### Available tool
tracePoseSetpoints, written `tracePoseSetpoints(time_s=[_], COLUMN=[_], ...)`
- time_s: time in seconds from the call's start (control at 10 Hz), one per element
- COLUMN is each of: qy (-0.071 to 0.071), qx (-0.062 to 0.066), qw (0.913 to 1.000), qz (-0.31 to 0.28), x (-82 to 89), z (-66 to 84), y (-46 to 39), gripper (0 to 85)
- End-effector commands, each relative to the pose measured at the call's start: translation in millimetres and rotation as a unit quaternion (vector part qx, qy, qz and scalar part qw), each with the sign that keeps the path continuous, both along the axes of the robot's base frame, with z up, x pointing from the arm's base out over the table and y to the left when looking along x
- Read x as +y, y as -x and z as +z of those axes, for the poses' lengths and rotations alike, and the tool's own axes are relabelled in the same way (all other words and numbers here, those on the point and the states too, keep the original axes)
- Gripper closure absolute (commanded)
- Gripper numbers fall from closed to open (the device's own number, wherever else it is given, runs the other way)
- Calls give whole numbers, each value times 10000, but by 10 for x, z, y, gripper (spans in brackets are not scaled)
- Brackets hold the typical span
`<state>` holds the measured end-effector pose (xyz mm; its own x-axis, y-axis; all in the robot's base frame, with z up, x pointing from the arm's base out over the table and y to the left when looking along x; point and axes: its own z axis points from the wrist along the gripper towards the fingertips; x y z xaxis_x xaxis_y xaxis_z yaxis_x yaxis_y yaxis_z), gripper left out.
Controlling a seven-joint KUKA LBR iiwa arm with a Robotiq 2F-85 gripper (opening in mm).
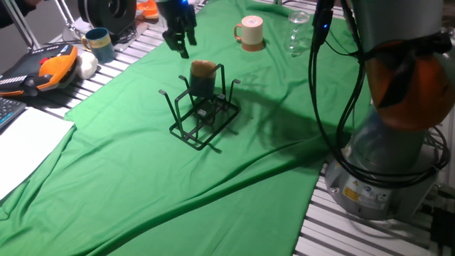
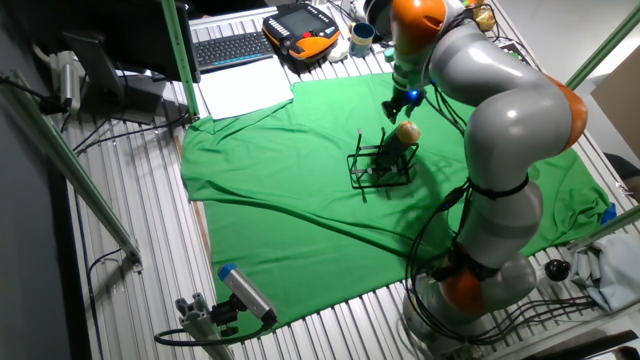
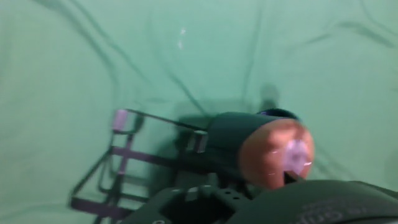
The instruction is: Take the cup off the cup rack
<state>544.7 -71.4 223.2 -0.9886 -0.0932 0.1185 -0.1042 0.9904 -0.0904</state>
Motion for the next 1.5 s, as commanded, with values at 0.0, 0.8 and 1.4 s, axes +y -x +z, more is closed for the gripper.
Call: tracePoseSetpoints(time_s=[0.0, 0.8, 1.4], qy=[-17, -540, -697], qx=[-69, -222, -331], qw=[10000, 9983, 9970], qz=[44, 72, 34], x=[-151, -494, -520], z=[-44, -547, -776], y=[-9, -226, -150], gripper=[170, 0, 0])
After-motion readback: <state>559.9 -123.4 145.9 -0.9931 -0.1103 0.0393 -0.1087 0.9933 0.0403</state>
